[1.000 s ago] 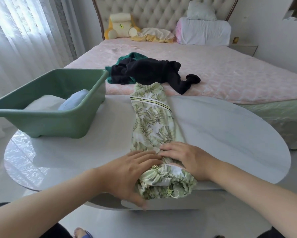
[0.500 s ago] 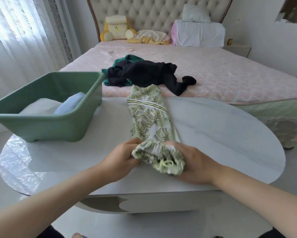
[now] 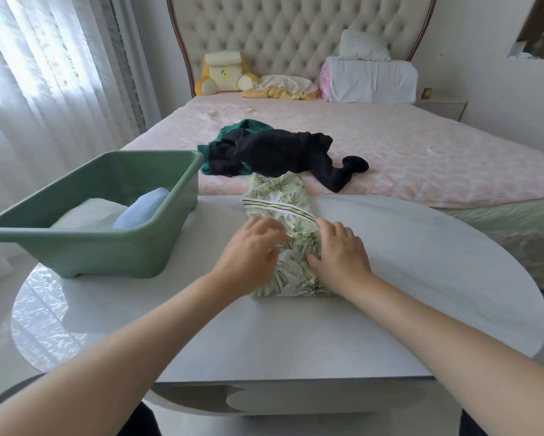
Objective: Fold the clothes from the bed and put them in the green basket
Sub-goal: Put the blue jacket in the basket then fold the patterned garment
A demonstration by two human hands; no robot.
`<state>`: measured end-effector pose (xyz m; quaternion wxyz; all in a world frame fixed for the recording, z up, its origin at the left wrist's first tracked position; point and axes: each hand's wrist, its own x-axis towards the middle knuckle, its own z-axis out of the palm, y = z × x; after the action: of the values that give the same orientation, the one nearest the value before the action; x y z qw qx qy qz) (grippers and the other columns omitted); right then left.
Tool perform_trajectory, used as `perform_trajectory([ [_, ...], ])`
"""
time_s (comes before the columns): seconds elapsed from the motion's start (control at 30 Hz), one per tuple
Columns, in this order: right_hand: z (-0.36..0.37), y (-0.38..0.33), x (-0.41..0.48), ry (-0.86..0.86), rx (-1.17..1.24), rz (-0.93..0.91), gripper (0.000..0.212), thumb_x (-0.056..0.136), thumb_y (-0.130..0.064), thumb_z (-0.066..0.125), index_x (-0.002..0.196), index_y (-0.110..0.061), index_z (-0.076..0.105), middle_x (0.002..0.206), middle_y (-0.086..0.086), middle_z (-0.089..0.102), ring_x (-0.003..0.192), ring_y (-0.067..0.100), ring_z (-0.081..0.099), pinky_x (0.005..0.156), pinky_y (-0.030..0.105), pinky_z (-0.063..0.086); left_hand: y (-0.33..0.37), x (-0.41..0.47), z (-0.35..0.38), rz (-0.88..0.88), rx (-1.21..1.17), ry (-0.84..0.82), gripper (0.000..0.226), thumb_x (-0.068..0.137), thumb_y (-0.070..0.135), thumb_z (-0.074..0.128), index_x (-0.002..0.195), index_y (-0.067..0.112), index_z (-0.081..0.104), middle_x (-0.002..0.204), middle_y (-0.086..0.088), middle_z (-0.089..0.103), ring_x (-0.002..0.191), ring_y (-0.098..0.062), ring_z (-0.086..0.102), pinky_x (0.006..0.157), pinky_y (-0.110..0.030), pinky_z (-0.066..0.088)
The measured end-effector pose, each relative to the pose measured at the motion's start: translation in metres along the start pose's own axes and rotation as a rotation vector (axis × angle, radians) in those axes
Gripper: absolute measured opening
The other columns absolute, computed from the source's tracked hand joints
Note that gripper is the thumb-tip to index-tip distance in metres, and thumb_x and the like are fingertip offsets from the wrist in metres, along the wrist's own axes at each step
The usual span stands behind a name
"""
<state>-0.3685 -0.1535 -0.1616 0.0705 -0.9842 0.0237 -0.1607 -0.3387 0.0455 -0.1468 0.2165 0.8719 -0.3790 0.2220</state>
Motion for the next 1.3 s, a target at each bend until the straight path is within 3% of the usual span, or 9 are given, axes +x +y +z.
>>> perform_trajectory([
  [0.1,0.002,-0.004,0.006,0.255,0.033,-0.316,0.035,0.084,-0.023,0.067,0.119,-0.018,0.062,0.115,0.003,0.058,0.105,0.028,0.056,0.086,0.040,0.043,-0.001,-0.004,0.019,0.201,-0.060,-0.143,0.021,0.092,0.011,0.054,0.101,0.015,0.072,0.108,0.002,0.065,0.104,-0.021,0.056,0.094,-0.038,0.047],
  [0.2,0.007,0.000,0.008,0.226,0.118,-0.610,0.026,0.090,-0.021,0.053,0.108,-0.014,0.069,0.105,0.003,0.068,0.095,0.026,0.064,0.083,0.037,0.047,-0.010,-0.016,0.036,0.091,0.080,-0.290,0.052,0.096,0.041,0.034,0.136,0.014,0.055,0.141,-0.002,0.052,0.137,-0.022,0.039,0.115,-0.041,0.032],
  [0.33,0.027,0.021,0.005,-0.257,0.050,-0.409,0.060,0.103,-0.046,0.035,0.158,-0.021,0.030,0.163,-0.001,0.030,0.149,0.016,0.028,0.122,0.035,0.021,-0.023,-0.022,0.036,-0.059,0.180,-0.490,0.081,0.091,0.071,0.017,0.159,0.027,0.011,0.166,0.009,0.001,0.152,-0.009,-0.008,0.123,-0.032,-0.002],
  [0.47,0.035,0.034,0.007,-0.396,0.018,-0.314,0.065,0.106,-0.050,0.026,0.162,-0.027,0.001,0.169,-0.007,0.000,0.154,0.008,0.002,0.126,0.035,0.005,-0.038,-0.021,0.029,-0.166,0.116,-0.604,0.095,0.082,0.086,0.022,0.158,0.036,-0.005,0.163,0.016,-0.017,0.149,-0.008,-0.020,0.124,-0.037,-0.002],
  [0.6,0.031,0.031,0.006,-0.390,-0.022,-0.270,0.068,0.103,-0.053,0.027,0.161,-0.021,0.012,0.169,-0.002,0.008,0.154,0.014,0.009,0.125,0.037,0.008,-0.048,-0.020,0.023,-0.192,0.140,-0.677,0.113,0.067,0.098,0.013,0.157,0.033,-0.011,0.162,0.013,-0.023,0.150,-0.012,-0.020,0.124,-0.041,-0.003],
  [0.7,0.022,0.027,0.005,-0.155,-0.097,-0.363,0.071,0.090,-0.057,0.031,0.149,-0.018,0.041,0.159,0.006,0.031,0.148,0.024,0.026,0.121,0.041,0.017,-0.036,-0.013,0.014,-0.070,0.358,-0.580,0.111,0.075,0.094,0.016,0.159,0.022,0.006,0.165,0.003,-0.016,0.151,-0.017,-0.018,0.123,-0.047,-0.003],
  [0.8,0.012,0.025,0.007,-0.141,0.007,-0.464,0.086,0.079,-0.061,0.039,0.156,-0.024,0.029,0.165,-0.003,0.021,0.150,0.017,0.021,0.121,0.036,0.017,-0.019,-0.007,0.002,0.091,0.424,-0.444,0.096,0.080,0.084,0.026,0.153,0.022,0.037,0.164,0.004,0.017,0.149,-0.017,0.012,0.119,-0.039,0.016],
  [1.03,0.006,0.027,0.003,-0.530,0.032,-0.378,0.110,0.084,-0.069,0.060,0.160,-0.029,-0.008,0.169,-0.009,0.000,0.154,0.012,0.010,0.123,0.030,0.017,-0.025,-0.015,0.006,-0.153,0.189,-0.720,0.098,0.085,0.067,0.054,0.160,0.025,0.006,0.166,0.009,-0.004,0.153,-0.014,-0.003,0.122,-0.038,0.011],
  [1.3,-0.015,0.023,0.009,-0.438,0.079,-0.280,0.055,0.088,-0.019,0.053,0.141,-0.035,0.055,0.144,-0.005,0.057,0.131,0.020,0.053,0.106,0.028,0.042,-0.024,-0.005,-0.005,-0.257,-0.034,-0.565,0.036,0.094,0.029,0.054,0.129,0.027,0.063,0.145,0.007,0.053,0.131,-0.018,0.052,0.106,-0.033,0.042],
])
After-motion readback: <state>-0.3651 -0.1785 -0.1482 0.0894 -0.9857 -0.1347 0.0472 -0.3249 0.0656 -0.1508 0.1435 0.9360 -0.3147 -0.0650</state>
